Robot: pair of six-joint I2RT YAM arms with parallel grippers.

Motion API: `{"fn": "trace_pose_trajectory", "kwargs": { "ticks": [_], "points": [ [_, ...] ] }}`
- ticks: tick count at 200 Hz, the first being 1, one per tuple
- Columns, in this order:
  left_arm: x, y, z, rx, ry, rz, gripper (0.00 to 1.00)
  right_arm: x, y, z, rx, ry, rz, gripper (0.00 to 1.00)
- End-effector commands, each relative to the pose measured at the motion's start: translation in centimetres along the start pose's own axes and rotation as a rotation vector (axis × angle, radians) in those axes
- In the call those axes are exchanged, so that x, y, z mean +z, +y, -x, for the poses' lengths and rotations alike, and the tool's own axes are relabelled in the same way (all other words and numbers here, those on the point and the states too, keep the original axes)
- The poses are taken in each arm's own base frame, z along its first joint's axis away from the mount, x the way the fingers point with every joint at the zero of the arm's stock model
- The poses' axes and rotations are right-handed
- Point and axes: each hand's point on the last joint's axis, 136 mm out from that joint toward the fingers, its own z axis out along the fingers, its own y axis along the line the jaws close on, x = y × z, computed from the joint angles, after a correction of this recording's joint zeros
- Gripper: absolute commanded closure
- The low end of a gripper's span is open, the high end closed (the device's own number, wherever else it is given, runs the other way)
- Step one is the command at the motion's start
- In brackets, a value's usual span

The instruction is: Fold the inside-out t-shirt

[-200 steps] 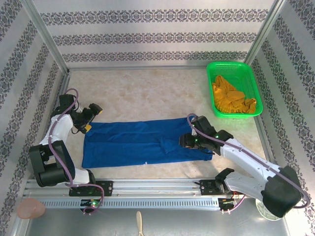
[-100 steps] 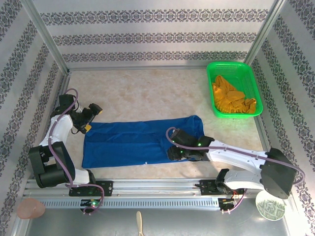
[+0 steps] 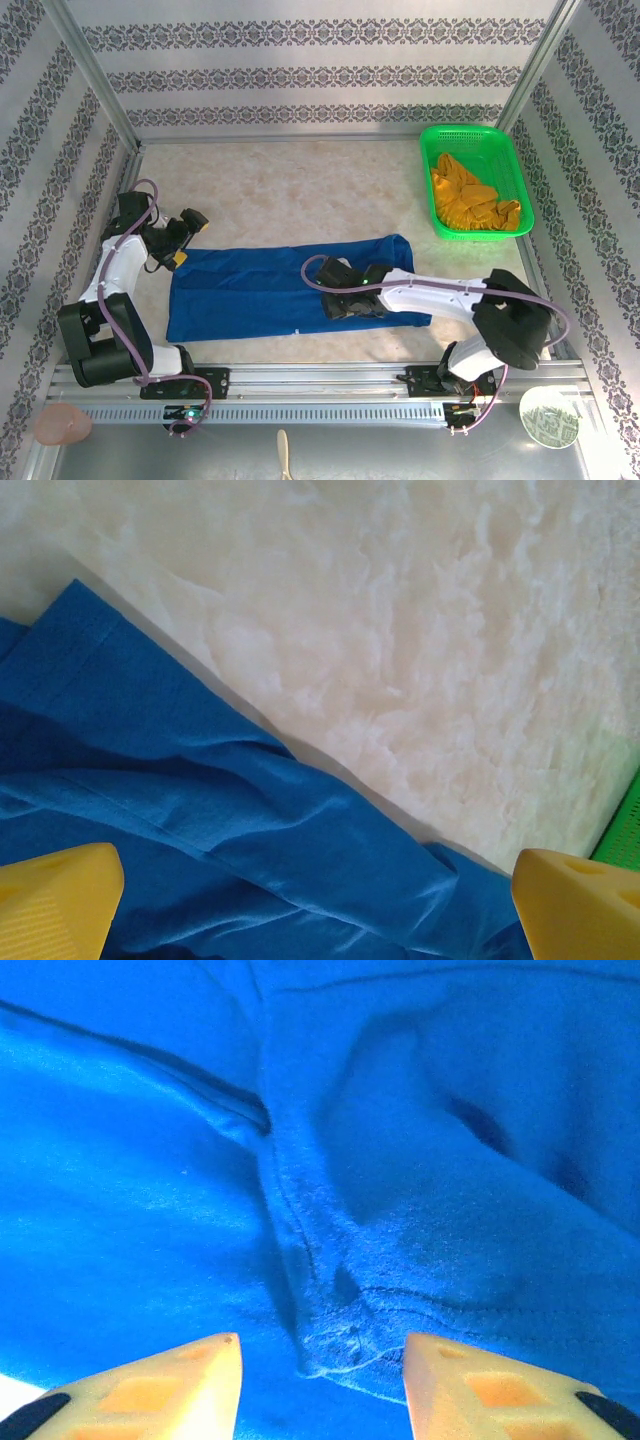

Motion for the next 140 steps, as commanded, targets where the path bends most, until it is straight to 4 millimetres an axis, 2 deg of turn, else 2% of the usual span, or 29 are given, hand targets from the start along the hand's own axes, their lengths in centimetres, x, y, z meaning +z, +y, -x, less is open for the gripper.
{"fn": "trace_pose_trajectory", "kwargs": {
  "ticks": [1, 10, 35, 44, 95, 140],
  "points": [
    [-0.4, -0.3, -0.9, 0.019, 0.023, -0.015, 0.00, 0.4, -0.2, 0.1, -0.032, 0.009, -0.052, 0.56],
    [-0.4, -0.3, -0.8, 0.021, 0.023, -0.015, 0.00, 0.6, -0.2, 0.0, -0.033, 0.015, -0.055, 0.61],
    [-0.4, -0.4, -0.8, 0.020, 0.023, -0.017, 0.00, 0.7, 0.0, 0.0, -0.031, 0.021, -0.050, 0.85],
    [-0.3, -0.3, -0.9, 0.018, 0.026, -0.016, 0.00, 0.6, 0.2, 0.0, -0.031, 0.022, -0.041, 1.00],
    [-0.1, -0.3, -0.8, 0.017, 0.028, -0.019, 0.00, -2.3, 2.2, 0.6, -0.007, -0.011, 0.050, 1.00],
    [0.1, 0.0, -0.9, 0.013, 0.032, -0.017, 0.00, -2.9, 3.9, 0.4, 0.014, -0.007, 0.092, 1.00]
  ]
}}
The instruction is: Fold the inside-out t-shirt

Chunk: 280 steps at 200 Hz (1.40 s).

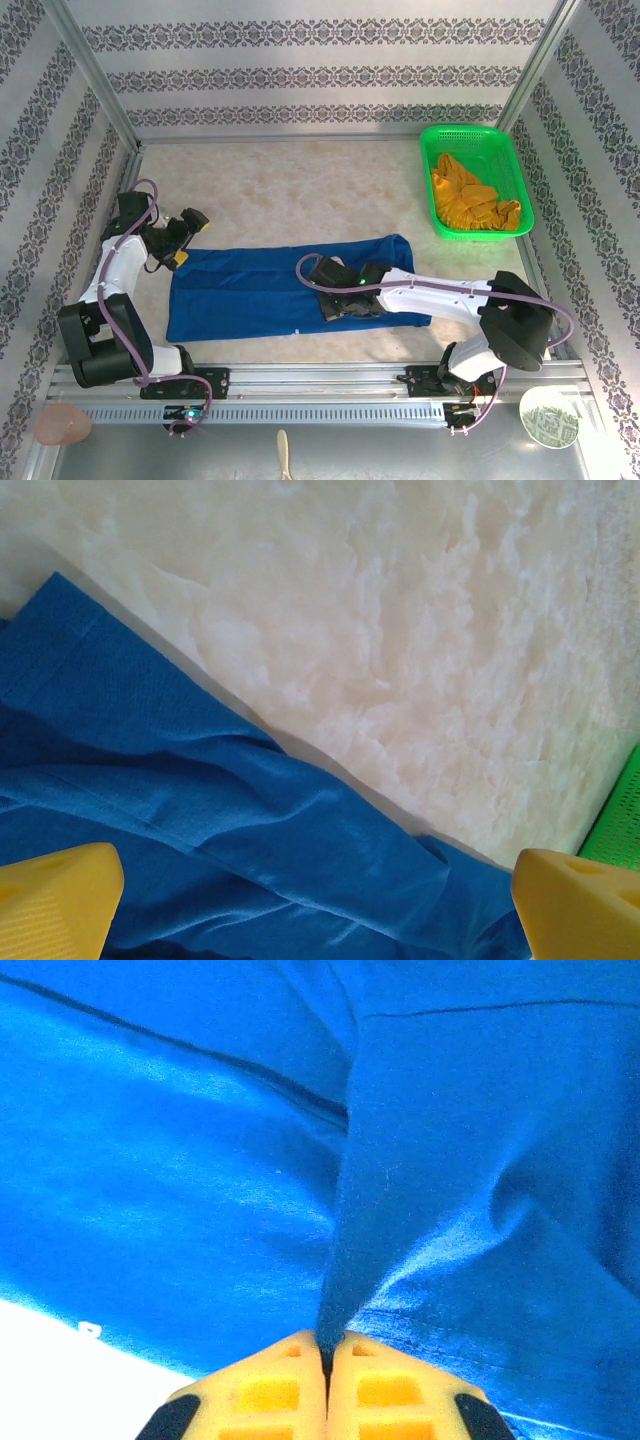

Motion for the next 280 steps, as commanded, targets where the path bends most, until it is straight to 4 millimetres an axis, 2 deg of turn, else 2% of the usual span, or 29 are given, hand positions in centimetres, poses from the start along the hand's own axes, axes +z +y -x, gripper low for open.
{"fn": "trace_pose_trajectory", "kwargs": {
  "ticks": [1, 27, 48, 73, 87, 103, 127, 138, 149, 163, 182, 196, 213, 237, 256, 280],
  "points": [
    [0.2, 0.2, -0.7, 0.009, 0.022, -0.001, 0.00, -0.6, 1.2, -0.3, 0.025, 0.013, 0.026, 1.00],
    [0.3, 0.3, -0.8, 0.006, 0.021, -0.001, 0.00, 0.1, 2.1, -0.9, 0.040, 0.029, 0.034, 1.00],
    [0.3, 0.4, -0.8, 0.003, 0.021, 0.001, 0.00, 0.9, 3.6, -1.7, 0.052, 0.049, 0.081, 1.00],
    [0.2, 0.3, -0.7, 0.002, 0.016, 0.000, 0.00, 0.5, 7.1, -1.8, 0.038, 0.049, 0.229, 0.77],
    [0.2, 0.3, -0.6, 0.001, 0.017, 0.001, 0.00, -0.5, 7.4, -1.4, 0.046, 0.024, 0.270, 0.63],
    [0.1, 0.1, -0.6, 0.001, 0.016, -0.003, 0.00, -1.8, 5.1, -0.6, 0.062, -0.021, 0.232, 0.58],
    [0.0, 0.0, -0.6, -0.002, 0.012, -0.006, 0.00, -2.8, -1.3, -0.9, 0.112, -0.059, 0.101, 0.53],
    [0.0, 0.0, -0.6, 0.001, 0.011, -0.007, 0.00, -3.0, -4.3, -1.3, 0.140, -0.061, 0.039, 0.53],
    [0.0, 0.0, -0.5, 0.002, 0.010, -0.005, 0.00, -2.8, -6.6, -2.0, 0.174, -0.058, 0.012, 0.57],
    [0.1, 0.1, -0.4, 0.002, 0.013, -0.003, 0.00, -2.3, -8.6, -2.8, 0.228, -0.053, 0.010, 0.64],
    [0.5, 0.3, -0.4, 0.004, 0.018, 0.007, 0.00, -1.0, -10.5, -4.4, 0.303, -0.027, 0.018, 0.64],
    [0.5, 0.9, -0.5, 0.006, 0.024, 0.034, 0.00, -1.1, -11.5, -4.4, 0.344, -0.039, 0.030, 0.64],
    [0.4, 2.1, -0.6, 0.011, 0.016, 0.098, 0.00, -2.8, -12.8, -2.4, 0.374, -0.124, 0.023, 0.62],
    [-0.3, 4.1, 0.3, 0.045, -0.039, 0.225, 0.00, -5.1, -15.0, 1.4, 0.441, -0.213, 0.039, 0.50],
    [0.0, 5.4, 0.8, 0.063, -0.032, 0.299, 0.00, -5.7, -16.6, 4.4, 0.455, -0.240, 0.034, 0.41],
    [0.9, 5.7, 0.5, 0.042, 0.002, 0.296, 0.00, -5.3, -18.1, 7.8, 0.454, -0.236, 0.030, 0.40]
  ]
}}
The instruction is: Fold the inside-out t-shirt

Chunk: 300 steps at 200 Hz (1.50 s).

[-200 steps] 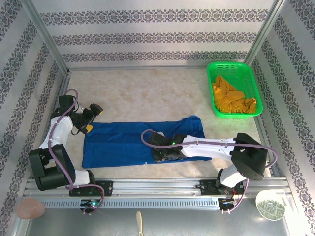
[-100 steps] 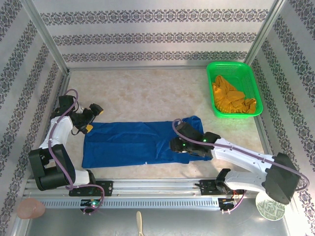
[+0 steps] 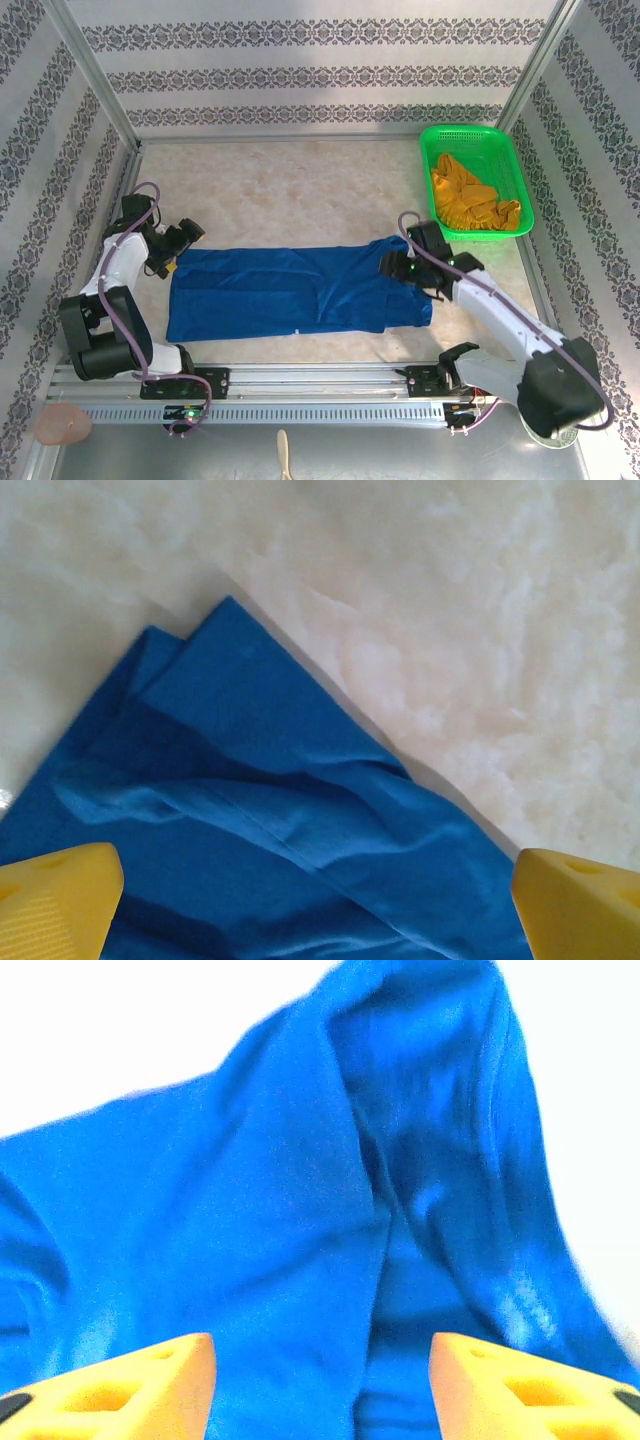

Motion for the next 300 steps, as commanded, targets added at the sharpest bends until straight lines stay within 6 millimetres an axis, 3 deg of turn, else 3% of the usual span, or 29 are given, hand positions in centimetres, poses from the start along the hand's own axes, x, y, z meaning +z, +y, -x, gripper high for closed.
{"fn": "trace_pose_trajectory", "kwargs": {
  "ticks": [1, 40, 83, 102, 123, 165, 184, 188, 202, 215, 240, 258, 277, 300],
  "points": [
    [0.5, 1.1, -0.1, 0.022, 0.023, 0.067, 0.00, 0.9, 1.2, 3.1, -0.061, 0.003, 0.037, 0.40],
    [0.7, 0.5, 0.2, 0.020, 0.027, 0.044, 0.00, 4.7, 1.1, 6.0, -0.062, 0.057, -0.002, 0.40],
    [1.0, -0.3, -0.6, 0.011, 0.058, -0.013, 0.00, 7.8, 0.0, 5.3, -0.032, 0.126, -0.040, 0.47],
    [1.8, -0.9, -1.6, 0.001, 0.086, -0.049, 0.00, 8.0, -1.0, 5.2, -0.011, 0.121, -0.055, 0.64],
    [3.5, -1.1, -2.9, -0.020, 0.119, -0.067, 0.00, 8.0, -2.6, 6.1, 0.043, 0.100, -0.063, 1.00],
    [6.2, 0.9, -3.7, -0.061, 0.140, -0.005, 0.00, 6.9, -5.0, 10.1, 0.158, 0.015, -0.037, 1.00],
    [6.5, 0.9, -3.4, -0.055, 0.142, 0.001, 0.00, 7.5, -5.0, 10.5, 0.155, 0.034, -0.032, 1.00],
    [6.5, 0.8, -3.3, -0.053, 0.140, -0.001, 0.00, 7.6, -5.0, 10.5, 0.156, 0.038, -0.031, 0.96],
    [6.1, 0.0, -2.8, -0.036, 0.134, -0.019, 0.00, 8.1, -4.9, 10.1, 0.162, 0.063, -0.017, 0.70],
    [4.9, -1.3, -1.6, -0.005, 0.112, -0.039, 0.00, 7.7, -4.5, 9.8, 0.158, 0.064, -0.001, 0.61],
    [1.6, -2.7, 1.4, 0.075, 0.016, 0.000, 0.00, 5.3, -3.0, 9.1, 0.132, 0.030, 0.052, 0.59],
    [0.3, -2.6, 3.1, 0.127, -0.022, 0.073, 0.00, 3.5, -1.8, 8.3, 0.097, 0.006, 0.071, 0.58],
    [0.6, -2.3, 4.0, 0.163, -0.005, 0.129, 0.00, 2.8, -0.3, 6.9, 0.072, 0.010, 0.101, 0.57],
    [1.9, -1.5, 4.4, 0.193, 0.025, 0.180, 0.18, 3.6, 0.5, 5.0, 0.075, 0.037, 0.121, 0.57]
  ]
}}
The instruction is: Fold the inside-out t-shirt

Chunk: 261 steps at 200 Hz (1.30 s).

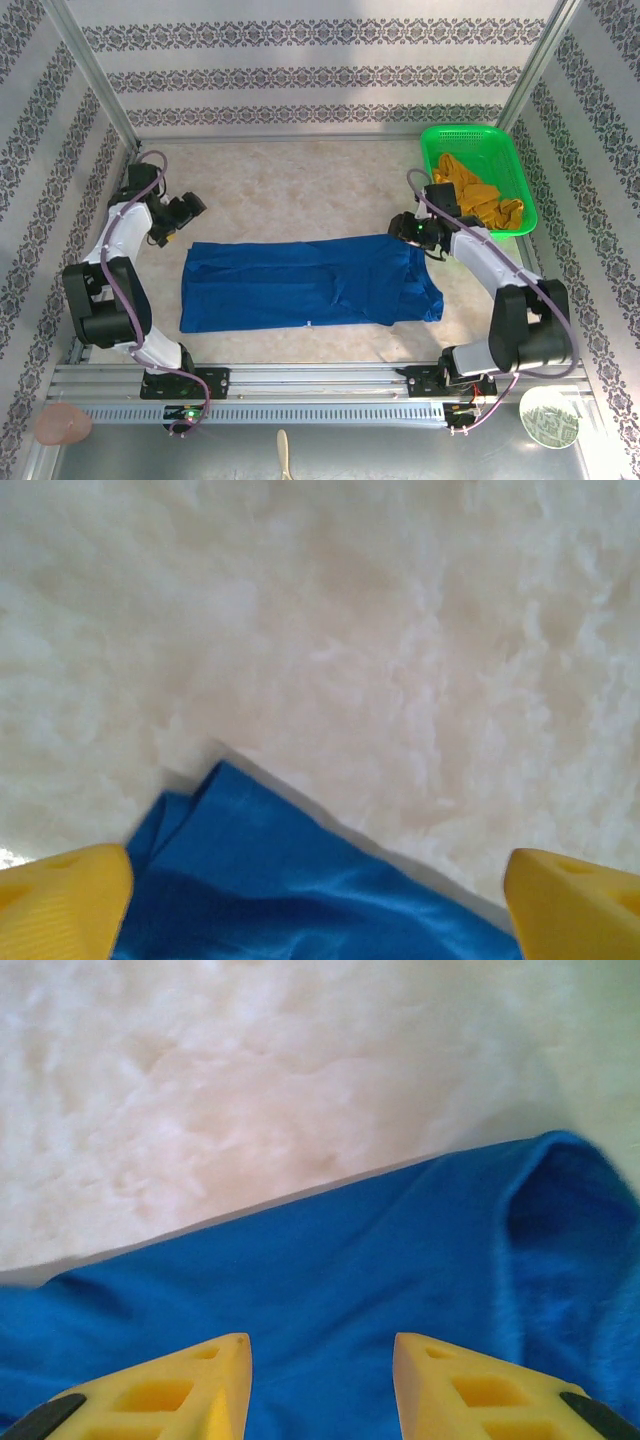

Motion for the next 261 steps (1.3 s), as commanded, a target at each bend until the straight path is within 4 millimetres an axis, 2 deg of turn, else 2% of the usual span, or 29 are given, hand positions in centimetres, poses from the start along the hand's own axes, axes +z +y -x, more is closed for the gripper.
{"fn": "trace_pose_trajectory", "kwargs": {
  "ticks": [1, 8, 17, 35, 67, 103, 161, 187, 223, 261],
  "points": [
    [1.9, 3.2, -2.0, 0.059, 0.120, 0.148, 0.20, 1.2, -0.2, -3.1, 0.032, 0.072, 0.009, 0.57],
    [2.4, 3.4, -2.3, 0.062, 0.138, 0.154, 0.33, 1.5, -0.2, -3.7, 0.036, 0.084, 0.010, 0.57],
    [3.1, 3.5, -3.0, 0.065, 0.168, 0.151, 0.44, 2.1, -0.6, -4.5, 0.046, 0.101, 0.003, 0.57],
    [4.3, 3.7, -4.1, 0.080, 0.206, 0.154, 0.53, 3.2, -0.8, -5.9, 0.066, 0.135, 0.006, 0.57],
    [5.8, 4.1, -5.1, 0.089, 0.231, 0.179, 0.55, 4.5, -1.1, -8.0, 0.089, 0.176, -0.002, 0.57],
    [6.4, 4.6, -5.1, 0.087, 0.230, 0.201, 0.69, 5.2, -2.1, -9.2, 0.126, 0.199, -0.039, 0.57],
    [7.7, 5.3, -5.3, 0.086, 0.243, 0.223, 0.69, 5.4, -3.2, -10.1, 0.173, 0.210, -0.075, 0.57],
    [8.0, 4.7, -4.6, 0.086, 0.232, 0.206, 1.00, 5.6, -4.2, -10.8, 0.222, 0.225, -0.111, 0.57],
    [7.3, 3.1, -1.9, 0.105, 0.182, 0.186, 1.00, 5.8, -6.2, -11.9, 0.338, 0.246, -0.178, 0.56],
    [7.4, 2.4, 0.0, 0.132, 0.174, 0.202, 0.98, 6.1, -6.5, -12.3, 0.379, 0.259, -0.194, 0.56]
  ]
}}
